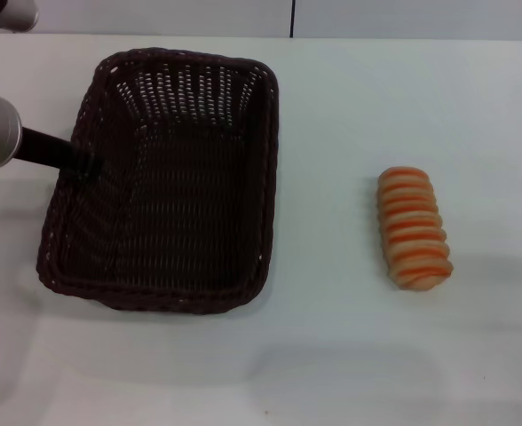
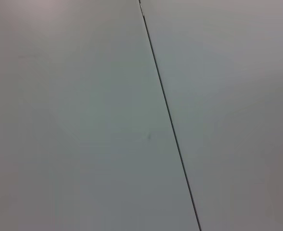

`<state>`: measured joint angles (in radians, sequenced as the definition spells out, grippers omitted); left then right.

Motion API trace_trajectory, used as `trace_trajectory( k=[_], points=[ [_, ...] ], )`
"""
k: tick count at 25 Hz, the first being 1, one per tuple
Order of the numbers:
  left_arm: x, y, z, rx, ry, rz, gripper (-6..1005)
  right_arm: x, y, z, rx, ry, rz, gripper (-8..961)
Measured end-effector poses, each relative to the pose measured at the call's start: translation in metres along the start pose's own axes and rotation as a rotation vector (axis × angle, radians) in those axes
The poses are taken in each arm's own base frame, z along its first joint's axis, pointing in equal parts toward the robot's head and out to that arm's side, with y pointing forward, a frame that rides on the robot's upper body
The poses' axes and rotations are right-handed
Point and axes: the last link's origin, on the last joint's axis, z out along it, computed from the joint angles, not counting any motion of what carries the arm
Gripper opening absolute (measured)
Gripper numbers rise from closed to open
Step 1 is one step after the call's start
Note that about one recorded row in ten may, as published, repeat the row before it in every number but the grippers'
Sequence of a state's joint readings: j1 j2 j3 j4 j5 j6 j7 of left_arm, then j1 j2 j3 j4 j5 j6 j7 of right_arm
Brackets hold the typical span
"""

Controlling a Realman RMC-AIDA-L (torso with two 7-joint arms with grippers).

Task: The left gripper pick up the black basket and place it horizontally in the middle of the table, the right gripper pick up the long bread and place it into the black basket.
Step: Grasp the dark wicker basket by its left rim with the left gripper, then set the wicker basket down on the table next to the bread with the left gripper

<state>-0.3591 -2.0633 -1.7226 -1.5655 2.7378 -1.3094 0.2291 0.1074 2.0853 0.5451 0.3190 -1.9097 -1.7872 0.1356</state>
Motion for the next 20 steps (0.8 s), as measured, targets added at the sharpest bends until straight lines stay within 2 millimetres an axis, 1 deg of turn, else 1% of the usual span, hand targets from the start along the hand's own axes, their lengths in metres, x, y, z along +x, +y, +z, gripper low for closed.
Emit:
trace_trajectory(
  k=[2, 5, 6, 7, 8, 9, 10, 11, 12, 13, 14, 16, 17, 18, 19, 20],
  points=[
    [0.006, 0.002, -0.003, -0.008, 0.016, 0.094, 247, 0.000, 0.000, 0.000, 0.000, -0.002, 0.000, 818],
    [0.006, 0.002, -0.003, -0.008, 0.016, 0.094, 247, -0.001, 0.000, 0.000, -0.003, -0.008, -0.001, 818],
    [0.012, 0.003, -0.006, -0.025, 0.025, 0.166, 247, -0.002, 0.000, 0.000, -0.004, -0.011, -0.001, 818],
    [0.012, 0.003, -0.006, -0.025, 0.025, 0.166, 247, -0.002, 0.001, 0.000, -0.006, -0.016, -0.002, 818],
    [0.028, 0.003, -0.012, -0.091, 0.040, 0.293, 247, -0.003, 0.001, 0.000, -0.007, -0.023, -0.003, 818],
    [0.028, 0.003, -0.012, -0.091, 0.040, 0.293, 247, -0.004, 0.001, 0.000, -0.008, -0.029, -0.003, 818],
    [0.036, 0.006, -0.015, -0.164, 0.047, 0.349, 247, -0.005, 0.001, 0.000, -0.009, -0.034, -0.004, 818],
    [0.036, 0.006, -0.015, -0.164, 0.047, 0.349, 246, -0.006, 0.001, -0.001, -0.009, -0.040, -0.004, 818],
    [0.048, 0.011, -0.016, -0.311, 0.046, 0.438, 246, -0.007, 0.001, -0.001, -0.010, -0.045, -0.004, 818],
    [0.048, 0.011, -0.016, -0.311, 0.046, 0.438, 246, -0.007, 0.001, -0.001, -0.010, -0.049, -0.005, 818],
    [0.054, 0.012, -0.015, -0.361, 0.039, 0.477, 246, -0.008, 0.001, -0.002, -0.010, -0.051, -0.005, 818],
    [0.054, 0.012, -0.015, -0.361, 0.039, 0.477, 246, -0.009, 0.001, -0.004, -0.009, -0.056, -0.006, 818],
    [0.063, 0.017, -0.014, -0.420, 0.030, 0.546, 246, -0.010, 0.001, -0.005, -0.009, -0.060, -0.006, 818],
    [0.063, 0.017, -0.014, -0.420, 0.030, 0.546, 246, -0.011, 0.000, -0.007, -0.007, -0.064, -0.007, 818],
    [0.075, 0.023, -0.013, -0.467, 0.013, 0.633, 246, -0.012, 0.000, -0.008, -0.005, -0.068, -0.007, 818],
    [0.075, 0.023, -0.013, -0.467, 0.013, 0.633, 241, -0.013, 0.000, -0.009, -0.004, -0.071, -0.008, 818]
  ],
)
